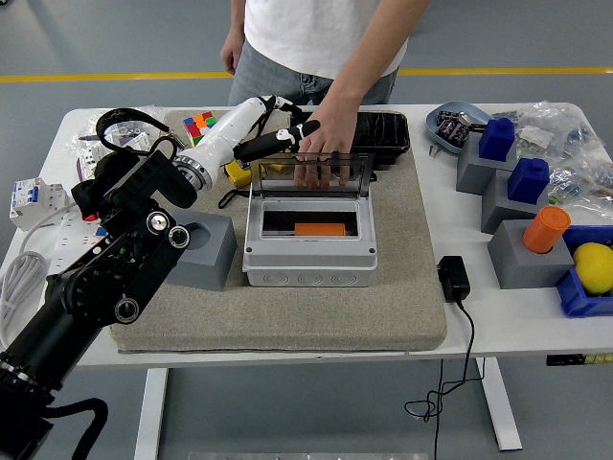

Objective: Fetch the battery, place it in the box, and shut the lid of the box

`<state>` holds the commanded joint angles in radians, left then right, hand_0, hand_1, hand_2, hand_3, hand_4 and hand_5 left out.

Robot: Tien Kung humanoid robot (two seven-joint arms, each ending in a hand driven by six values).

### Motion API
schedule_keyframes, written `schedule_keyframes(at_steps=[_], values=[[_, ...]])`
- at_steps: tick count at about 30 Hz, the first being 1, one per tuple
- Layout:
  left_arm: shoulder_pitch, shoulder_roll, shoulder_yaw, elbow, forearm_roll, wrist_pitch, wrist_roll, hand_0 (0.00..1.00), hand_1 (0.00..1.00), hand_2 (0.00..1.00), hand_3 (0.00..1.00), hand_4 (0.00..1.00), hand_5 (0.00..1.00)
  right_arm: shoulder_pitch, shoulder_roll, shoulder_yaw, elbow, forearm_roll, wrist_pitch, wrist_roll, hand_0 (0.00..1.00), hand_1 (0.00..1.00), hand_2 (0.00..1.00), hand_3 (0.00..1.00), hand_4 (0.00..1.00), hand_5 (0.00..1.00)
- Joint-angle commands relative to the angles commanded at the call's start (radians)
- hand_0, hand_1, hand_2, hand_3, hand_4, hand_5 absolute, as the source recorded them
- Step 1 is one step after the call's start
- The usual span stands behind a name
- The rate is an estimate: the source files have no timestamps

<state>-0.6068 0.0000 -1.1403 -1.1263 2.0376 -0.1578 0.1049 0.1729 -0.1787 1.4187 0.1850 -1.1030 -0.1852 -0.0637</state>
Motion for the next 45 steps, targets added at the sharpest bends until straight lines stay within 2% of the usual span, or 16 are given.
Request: schedule_keyframes(at_steps=[2, 4, 5, 6, 15, 27, 32, 35, 38, 45], values=[[0.003, 0.000, 0.015, -0.010, 0.085, -0.036, 0.004, 0.998, 0.998, 0.878, 0.662, 0.998, 0.998, 0.000, 0.000, 0.001, 0.000, 0.000, 0.000, 0.000, 0.835, 0.763, 0.750, 0.806, 0.998, 0.998], [0.002, 0.000, 0.023, -0.015, 0.175, -0.045, 0.002, 0.998, 0.998, 0.878, 0.662, 0.998, 0.998, 0.000, 0.000, 0.001, 0.000, 0.000, 0.000, 0.000, 0.835, 0.763, 0.750, 0.806, 0.998, 0.998], [0.002, 0.000, 0.026, -0.017, 0.215, -0.048, 0.000, 0.998, 0.998, 0.832, 0.607, 0.998, 0.998, 0.000, 0.000, 0.001, 0.001, 0.000, 0.000, 0.000, 0.835, 0.763, 0.750, 0.806, 0.998, 0.998], [0.002, 0.000, 0.028, -0.018, 0.231, -0.051, 0.000, 0.998, 0.998, 0.832, 0.607, 0.998, 0.998, 0.000, 0.000, 0.001, 0.001, 0.000, 0.000, 0.000, 0.835, 0.763, 0.750, 0.806, 0.998, 0.998], [0.001, 0.000, 0.039, -0.038, 0.231, -0.043, -0.017, 0.998, 0.998, 0.819, 0.588, 0.998, 0.998, 0.000, -0.001, 0.007, 0.000, -0.005, 0.000, -0.001, 0.835, 0.763, 0.750, 0.806, 0.998, 0.998], [0.002, 0.003, 0.080, -0.084, 0.231, -0.052, -0.014, 0.998, 0.997, 0.811, 0.563, 0.998, 0.998, 0.000, -0.001, 0.012, 0.001, -0.006, 0.000, 0.000, 0.835, 0.763, 0.751, 0.806, 0.998, 0.998], [0.005, 0.018, 0.118, -0.130, 0.229, -0.068, 0.003, 0.998, 0.995, 0.809, 0.559, 0.998, 0.998, 0.002, -0.001, 0.012, 0.002, -0.005, 0.000, 0.000, 0.835, 0.763, 0.750, 0.806, 0.998, 0.998], [0.002, 0.034, 0.165, -0.198, 0.191, -0.068, 0.009, 0.998, 0.981, 0.801, 0.556, 0.998, 0.998, 0.001, -0.002, 0.016, 0.001, -0.008, 0.001, -0.001, 0.834, 0.763, 0.750, 0.806, 0.998, 0.998], [0.000, 0.044, 0.210, -0.242, 0.155, -0.072, 0.014, 0.998, 0.981, 0.801, 0.556, 0.998, 0.998, 0.001, -0.002, 0.019, 0.001, -0.009, 0.001, -0.001, 0.834, 0.763, 0.750, 0.806, 0.998, 0.998], [0.001, 0.056, 0.271, -0.242, 0.112, -0.080, 0.014, 0.998, 0.964, 0.797, 0.552, 0.998, 0.998, 0.001, -0.001, 0.017, 0.003, -0.007, 0.000, 0.000, 0.834, 0.763, 0.750, 0.806, 0.998, 0.998]])
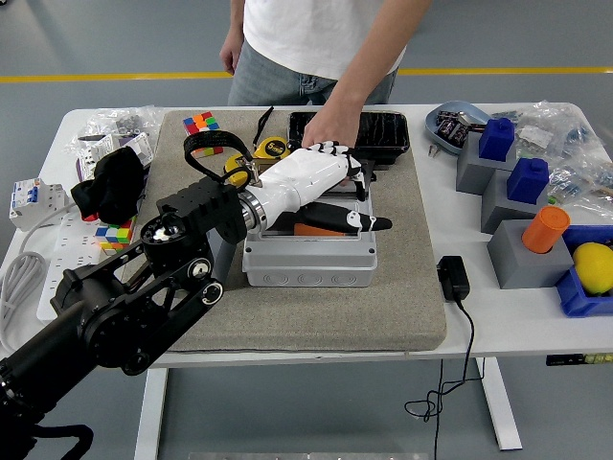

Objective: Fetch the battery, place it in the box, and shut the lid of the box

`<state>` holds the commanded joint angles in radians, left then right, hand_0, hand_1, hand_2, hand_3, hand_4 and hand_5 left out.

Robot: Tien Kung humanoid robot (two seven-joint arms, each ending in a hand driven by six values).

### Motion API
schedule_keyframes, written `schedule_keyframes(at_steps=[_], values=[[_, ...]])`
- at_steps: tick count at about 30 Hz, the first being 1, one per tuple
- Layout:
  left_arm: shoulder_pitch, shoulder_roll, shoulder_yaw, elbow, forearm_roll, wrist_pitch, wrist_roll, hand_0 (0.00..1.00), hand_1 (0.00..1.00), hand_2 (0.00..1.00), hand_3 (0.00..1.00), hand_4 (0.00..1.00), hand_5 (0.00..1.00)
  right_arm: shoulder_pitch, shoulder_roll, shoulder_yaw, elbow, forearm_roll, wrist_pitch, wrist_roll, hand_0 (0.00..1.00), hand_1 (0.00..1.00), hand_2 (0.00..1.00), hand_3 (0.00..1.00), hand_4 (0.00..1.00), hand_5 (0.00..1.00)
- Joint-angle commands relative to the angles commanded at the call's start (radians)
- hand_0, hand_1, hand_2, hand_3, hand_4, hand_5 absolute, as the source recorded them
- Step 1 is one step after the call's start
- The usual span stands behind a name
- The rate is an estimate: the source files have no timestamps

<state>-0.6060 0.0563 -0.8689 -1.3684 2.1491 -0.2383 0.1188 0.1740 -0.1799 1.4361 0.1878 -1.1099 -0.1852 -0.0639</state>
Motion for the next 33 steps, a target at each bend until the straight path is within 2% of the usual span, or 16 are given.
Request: schedule_keyframes(at_steps=[7, 11, 13, 14, 15, 18, 19, 20, 23, 25, 26, 29, 33], values=[[-0.002, -0.005, -0.002, -0.010, -0.011, 0.027, -0.019, 0.998, 0.949, 0.793, 0.552, 0.998, 0.998, -0.001, 0.000, 0.001, -0.002, -0.003, 0.001, -0.001, 0.834, 0.763, 0.750, 0.806, 0.998, 0.998], [-0.011, -0.007, -0.003, -0.036, -0.062, 0.044, -0.048, 0.998, 0.935, 0.767, 0.552, 0.998, 0.998, -0.001, 0.001, -0.005, -0.001, 0.000, -0.002, -0.001, 0.834, 0.763, 0.750, 0.806, 0.998, 0.998], [-0.015, -0.007, -0.002, -0.045, -0.094, 0.060, -0.068, 0.998, 0.935, 0.767, 0.552, 0.998, 0.998, -0.001, 0.001, -0.006, -0.001, 0.001, -0.002, -0.001, 0.834, 0.763, 0.750, 0.806, 0.998, 0.998], [-0.016, -0.008, -0.001, -0.047, -0.103, 0.067, -0.075, 0.998, 0.880, 0.743, 0.545, 0.998, 0.998, -0.001, 0.001, -0.007, -0.001, 0.001, -0.002, -0.001, 0.833, 0.763, 0.750, 0.807, 0.998, 0.998], [-0.019, -0.011, -0.004, -0.046, -0.115, 0.089, -0.095, 0.998, 0.880, 0.743, 0.545, 0.998, 0.998, -0.002, 0.001, -0.006, -0.002, 0.000, -0.003, -0.001, 0.833, 0.763, 0.750, 0.807, 0.998, 0.998], [-0.024, -0.028, -0.034, -0.015, -0.116, 0.149, -0.136, 0.998, 0.880, 0.743, 0.545, 0.998, 0.998, -0.001, 0.001, -0.009, -0.002, 0.000, -0.003, -0.002, 0.833, 0.763, 0.750, 0.807, 0.998, 0.998], [-0.025, -0.033, -0.046, -0.004, -0.111, 0.159, -0.141, 0.998, 0.880, 0.743, 0.545, 0.998, 0.998, -0.001, 0.001, -0.010, -0.002, 0.001, -0.003, -0.002, 0.833, 0.763, 0.750, 0.807, 0.998, 0.998], [-0.026, -0.041, -0.070, 0.018, -0.093, 0.170, -0.148, 0.998, 0.870, 0.742, 0.651, 0.998, 0.998, 0.000, 0.001, -0.011, -0.002, 0.002, -0.003, -0.002, 0.833, 0.763, 0.749, 0.806, 0.998, 0.998], [-0.028, -0.052, -0.115, 0.056, -0.046, 0.185, -0.156, 0.998, 0.870, 0.742, 0.651, 0.998, 0.998, 0.000, 0.001, -0.013, -0.001, 0.003, -0.003, -0.002, 0.833, 0.763, 0.749, 0.806, 0.998, 0.998], [-0.031, -0.055, -0.142, 0.086, -0.009, 0.189, -0.159, 0.998, 0.870, 0.742, 0.651, 0.998, 0.998, -0.001, 0.001, -0.012, -0.002, 0.002, -0.003, -0.002, 0.833, 0.763, 0.749, 0.806, 0.998, 0.998], [-0.032, -0.055, -0.151, 0.098, 0.006, 0.190, -0.159, 0.998, 0.867, 0.747, 0.747, 0.998, 0.998, -0.001, 0.001, -0.011, -0.002, 0.002, -0.003, -0.003, 0.832, 0.762, 0.749, 0.806, 0.998, 0.998], [-0.032, -0.053, -0.182, 0.153, 0.077, 0.181, -0.144, 0.998, 0.867, 0.747, 0.747, 0.998, 0.998, -0.001, 0.000, -0.007, -0.003, 0.000, -0.002, -0.003, 0.832, 0.762, 0.749, 0.806, 0.998, 0.998], [-0.030, -0.056, -0.211, 0.213, 0.120, 0.155, -0.128, 0.998, 0.887, 0.762, 0.746, 0.998, 0.998, 0.000, 0.000, -0.006, -0.003, -0.001, -0.001, -0.003, 0.833, 0.762, 0.749, 0.806, 0.998, 0.998]])
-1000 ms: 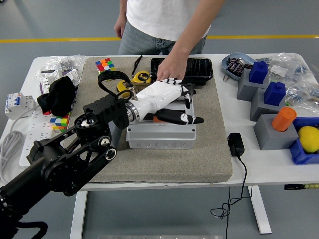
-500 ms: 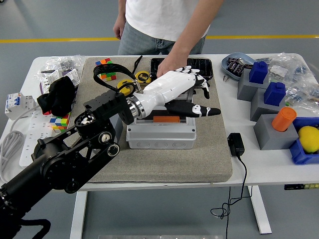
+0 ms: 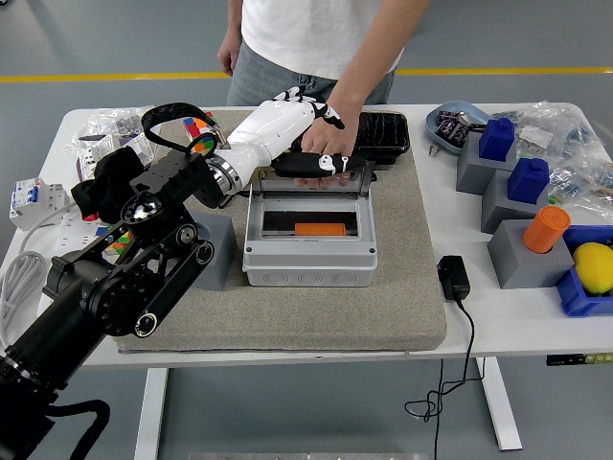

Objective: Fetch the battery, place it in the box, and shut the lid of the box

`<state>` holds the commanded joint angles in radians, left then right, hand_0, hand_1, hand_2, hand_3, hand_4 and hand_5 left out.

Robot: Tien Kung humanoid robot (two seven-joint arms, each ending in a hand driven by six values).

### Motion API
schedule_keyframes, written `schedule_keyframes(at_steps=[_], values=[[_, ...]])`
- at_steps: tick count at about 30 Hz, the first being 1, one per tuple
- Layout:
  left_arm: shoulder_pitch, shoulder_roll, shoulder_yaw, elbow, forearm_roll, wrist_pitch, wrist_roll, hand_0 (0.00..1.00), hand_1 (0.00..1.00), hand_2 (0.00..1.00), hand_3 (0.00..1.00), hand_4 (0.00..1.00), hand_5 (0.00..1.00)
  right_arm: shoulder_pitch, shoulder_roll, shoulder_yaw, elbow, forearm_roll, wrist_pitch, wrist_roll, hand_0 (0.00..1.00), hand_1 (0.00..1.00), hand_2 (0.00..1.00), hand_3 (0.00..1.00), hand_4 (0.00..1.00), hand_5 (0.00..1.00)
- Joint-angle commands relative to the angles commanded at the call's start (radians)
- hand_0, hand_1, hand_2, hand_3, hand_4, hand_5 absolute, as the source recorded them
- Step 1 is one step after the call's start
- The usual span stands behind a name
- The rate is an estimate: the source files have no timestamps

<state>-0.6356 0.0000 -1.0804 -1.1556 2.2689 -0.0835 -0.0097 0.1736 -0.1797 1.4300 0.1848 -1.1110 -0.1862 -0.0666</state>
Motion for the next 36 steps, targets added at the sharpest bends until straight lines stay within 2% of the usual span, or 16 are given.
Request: schedule_keyframes(at_steps=[4, 5, 10, 11, 16, 17, 26, 36], values=[[0.003, 0.003, -0.002, 0.030, 0.000, -0.015, 0.006, 0.998, 0.887, 0.762, 0.746, 0.998, 0.998, 0.001, 0.001, 0.002, 0.000, 0.000, 0.000, 0.001, 0.833, 0.762, 0.749, 0.806, 0.998, 0.998], [0.003, 0.003, 0.001, 0.032, 0.000, -0.018, 0.007, 0.998, 0.888, 0.761, 0.718, 0.998, 0.998, 0.001, 0.002, 0.002, 0.001, 0.000, 0.000, 0.001, 0.833, 0.762, 0.749, 0.806, 0.998, 0.998], [0.008, 0.008, 0.021, 0.026, 0.000, -0.026, 0.006, 0.998, 0.888, 0.761, 0.718, 0.998, 0.998, 0.001, 0.001, 0.006, 0.000, -0.001, -0.001, 0.001, 0.833, 0.762, 0.749, 0.806, 0.998, 0.998], [0.009, 0.009, 0.026, 0.023, 0.000, -0.028, 0.005, 0.998, 0.890, 0.753, 0.629, 0.998, 0.998, 0.002, 0.001, 0.007, 0.001, -0.001, -0.001, 0.000, 0.834, 0.762, 0.749, 0.806, 0.998, 0.998], [0.010, 0.017, 0.046, 0.003, 0.000, -0.037, 0.002, 0.998, 0.890, 0.753, 0.629, 0.998, 0.998, 0.001, 0.002, 0.008, 0.001, -0.001, -0.001, 0.001, 0.834, 0.762, 0.749, 0.806, 0.998, 0.998], [0.009, 0.019, 0.052, 0.000, 0.000, -0.039, 0.001, 0.998, 0.885, 0.743, 0.571, 0.998, 0.998, 0.001, 0.002, 0.007, 0.001, 0.000, -0.001, 0.001, 0.833, 0.762, 0.749, 0.806, 0.998, 0.998], [0.010, 0.032, 0.086, -0.013, -0.019, -0.050, -0.001, 0.998, 0.885, 0.741, 0.566, 0.998, 0.998, 0.001, 0.002, 0.012, 0.001, -0.002, -0.001, 0.001, 0.833, 0.762, 0.749, 0.806, 0.998, 0.998], [0.018, 0.054, 0.142, -0.061, -0.062, -0.045, -0.003, 0.998, 0.881, 0.736, 0.559, 0.998, 0.998, 0.000, 0.002, 0.016, 0.001, -0.004, -0.001, 0.002, 0.833, 0.762, 0.749, 0.806, 0.998, 0.998]])
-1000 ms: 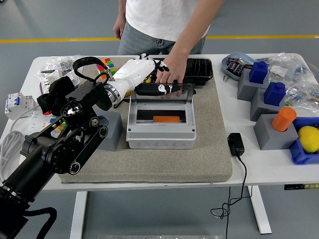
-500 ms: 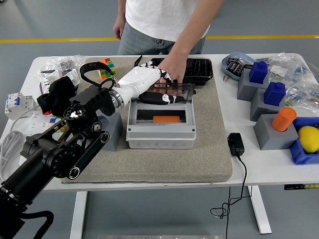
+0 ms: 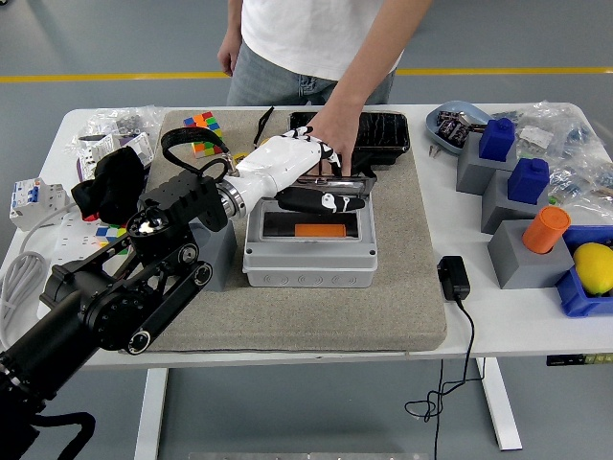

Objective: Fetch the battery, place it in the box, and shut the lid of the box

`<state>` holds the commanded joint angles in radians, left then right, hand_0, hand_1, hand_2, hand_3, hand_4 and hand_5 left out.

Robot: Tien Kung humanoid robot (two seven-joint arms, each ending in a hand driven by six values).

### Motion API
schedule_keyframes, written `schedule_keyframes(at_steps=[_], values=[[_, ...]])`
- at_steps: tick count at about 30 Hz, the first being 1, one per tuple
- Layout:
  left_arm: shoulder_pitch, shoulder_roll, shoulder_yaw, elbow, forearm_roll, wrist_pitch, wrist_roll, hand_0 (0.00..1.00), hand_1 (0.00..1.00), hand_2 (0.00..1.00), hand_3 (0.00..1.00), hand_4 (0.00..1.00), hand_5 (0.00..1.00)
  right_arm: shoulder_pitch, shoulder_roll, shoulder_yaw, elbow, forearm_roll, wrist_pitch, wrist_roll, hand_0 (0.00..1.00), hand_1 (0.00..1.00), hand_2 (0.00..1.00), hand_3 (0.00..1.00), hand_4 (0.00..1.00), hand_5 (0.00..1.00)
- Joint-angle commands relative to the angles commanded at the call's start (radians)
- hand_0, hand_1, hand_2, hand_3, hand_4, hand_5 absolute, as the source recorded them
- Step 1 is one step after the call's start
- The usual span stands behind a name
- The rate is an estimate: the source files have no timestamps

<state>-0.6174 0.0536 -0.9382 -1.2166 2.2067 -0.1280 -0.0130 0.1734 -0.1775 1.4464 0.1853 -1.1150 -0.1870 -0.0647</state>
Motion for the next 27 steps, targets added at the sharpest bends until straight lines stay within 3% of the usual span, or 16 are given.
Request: schedule_keyframes(at_steps=[19, 27], values=[[0.040, 0.014, 0.065, 0.004, -0.039, 0.000, 0.000, 0.998, 0.882, 0.739, 0.554, 0.998, 0.998, -0.006, -0.001, -0.001, 0.000, -0.001, 0.001, -0.001, 0.834, 0.762, 0.749, 0.806, 0.998, 0.998], [0.047, 0.011, 0.018, -0.020, -0.029, 0.027, -0.010, 0.998, 0.877, 0.737, 0.554, 0.998, 0.998, -0.005, -0.001, 0.000, 0.001, -0.001, 0.000, -0.002, 0.833, 0.762, 0.750, 0.806, 0.998, 0.998]])
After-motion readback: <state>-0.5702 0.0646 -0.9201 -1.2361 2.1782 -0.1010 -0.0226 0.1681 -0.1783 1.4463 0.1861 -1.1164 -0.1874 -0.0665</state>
